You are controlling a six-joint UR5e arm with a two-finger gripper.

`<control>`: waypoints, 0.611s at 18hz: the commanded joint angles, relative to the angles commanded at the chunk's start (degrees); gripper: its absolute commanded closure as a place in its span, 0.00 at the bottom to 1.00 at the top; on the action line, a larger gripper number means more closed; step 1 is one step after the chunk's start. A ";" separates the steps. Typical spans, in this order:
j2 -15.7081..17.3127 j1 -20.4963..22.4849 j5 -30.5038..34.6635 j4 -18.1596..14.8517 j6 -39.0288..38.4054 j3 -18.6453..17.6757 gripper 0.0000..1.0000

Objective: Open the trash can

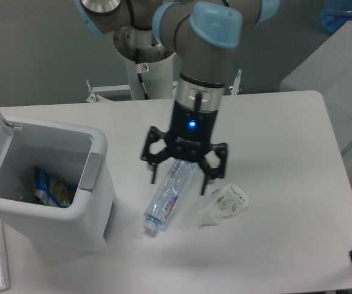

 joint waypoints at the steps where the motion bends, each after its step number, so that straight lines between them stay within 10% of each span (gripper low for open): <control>1: -0.70 0.00 2.29 0.26 1.40 0.35 0.00; 11: -6.07 7.03 7.49 -2.36 24.94 -0.17 0.00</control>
